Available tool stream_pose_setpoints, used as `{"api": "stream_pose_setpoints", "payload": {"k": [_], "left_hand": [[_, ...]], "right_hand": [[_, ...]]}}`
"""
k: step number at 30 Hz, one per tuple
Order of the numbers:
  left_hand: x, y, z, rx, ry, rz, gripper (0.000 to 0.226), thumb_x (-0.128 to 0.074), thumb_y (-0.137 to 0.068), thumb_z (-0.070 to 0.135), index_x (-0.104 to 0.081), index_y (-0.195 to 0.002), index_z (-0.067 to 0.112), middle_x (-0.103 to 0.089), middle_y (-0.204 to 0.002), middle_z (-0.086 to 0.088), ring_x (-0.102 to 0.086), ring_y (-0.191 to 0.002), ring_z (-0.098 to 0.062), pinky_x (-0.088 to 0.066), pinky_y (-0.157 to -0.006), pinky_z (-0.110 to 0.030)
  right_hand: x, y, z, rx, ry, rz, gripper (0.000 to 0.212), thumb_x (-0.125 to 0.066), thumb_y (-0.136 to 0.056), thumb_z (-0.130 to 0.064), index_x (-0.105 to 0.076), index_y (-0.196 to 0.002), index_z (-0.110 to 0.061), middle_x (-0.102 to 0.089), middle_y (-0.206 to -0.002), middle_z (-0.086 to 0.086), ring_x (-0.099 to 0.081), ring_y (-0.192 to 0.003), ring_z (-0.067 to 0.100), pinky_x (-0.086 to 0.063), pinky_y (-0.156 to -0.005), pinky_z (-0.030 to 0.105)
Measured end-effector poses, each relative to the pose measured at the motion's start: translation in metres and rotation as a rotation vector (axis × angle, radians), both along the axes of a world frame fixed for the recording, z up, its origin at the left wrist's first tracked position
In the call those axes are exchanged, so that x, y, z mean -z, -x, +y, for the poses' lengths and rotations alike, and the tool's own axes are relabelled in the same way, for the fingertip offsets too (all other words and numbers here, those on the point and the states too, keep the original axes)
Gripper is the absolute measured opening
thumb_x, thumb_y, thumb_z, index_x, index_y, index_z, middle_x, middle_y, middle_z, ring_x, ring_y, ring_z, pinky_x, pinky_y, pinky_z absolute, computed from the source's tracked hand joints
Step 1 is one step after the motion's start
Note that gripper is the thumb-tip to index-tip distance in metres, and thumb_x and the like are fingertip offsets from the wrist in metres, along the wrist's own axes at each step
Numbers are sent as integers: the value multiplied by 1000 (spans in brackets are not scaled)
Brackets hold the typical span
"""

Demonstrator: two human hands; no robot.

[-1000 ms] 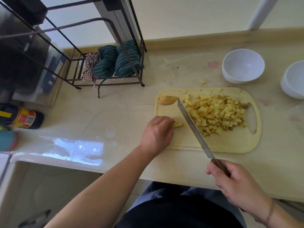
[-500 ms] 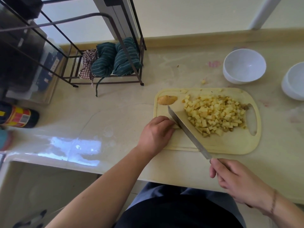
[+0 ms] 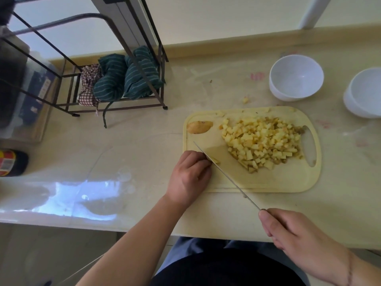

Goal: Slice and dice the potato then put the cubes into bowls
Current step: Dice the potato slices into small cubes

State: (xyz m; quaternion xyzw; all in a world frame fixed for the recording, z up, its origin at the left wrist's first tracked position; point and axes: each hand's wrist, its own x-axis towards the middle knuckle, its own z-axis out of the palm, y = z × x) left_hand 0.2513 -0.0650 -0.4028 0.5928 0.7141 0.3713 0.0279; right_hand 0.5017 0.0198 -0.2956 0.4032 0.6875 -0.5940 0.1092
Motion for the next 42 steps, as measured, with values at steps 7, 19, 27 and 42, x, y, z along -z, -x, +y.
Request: {"api": "stream_pose_setpoints", "payload": {"k": [7, 19, 27, 42], "left_hand": [[0, -3, 0, -7, -13, -40, 8, -71, -90, 2, -77, -91, -2, -72, -99, -12, -65, -92, -29, -54, -84, -31], [-6, 0, -7, -55, 5, -40, 6, -76, -83, -3, -76, -89, -1, -68, -94, -13, -62, -86, -23, -51, -81, -24], [-4, -2, -4, -62, 2, -56, 8, -69, -88, 1, -76, -88, -3, -70, -95, -14, -62, -89, -23, -50, -82, -22], [-4, -1, -3, -27, -8, -87, 12, -77, -80, -10, -77, -90, -3, -73, -99, -13, -67, -89, -27, -55, -82, -29]], "right_hand": [[5, 7, -9, 3, -83, -46, 80, -23, -70, -91, -45, -64, -14, -44, -52, -6, -40, -50, 5, -39, -54, 27], [11, 20, 0, 45, -110, -37, 66, -29, -80, -79, -39, -61, -17, -34, -49, -6, -31, -47, 7, -32, -53, 27], [5, 15, -7, 15, -28, 4, 70, -33, -78, -82, -39, -70, -13, -33, -58, -3, -31, -54, 9, -30, -55, 35], [6, 21, -9, -39, -147, -94, 80, -19, -68, -94, -43, -62, -17, -44, -52, -4, -43, -50, 7, -43, -58, 32]]}}
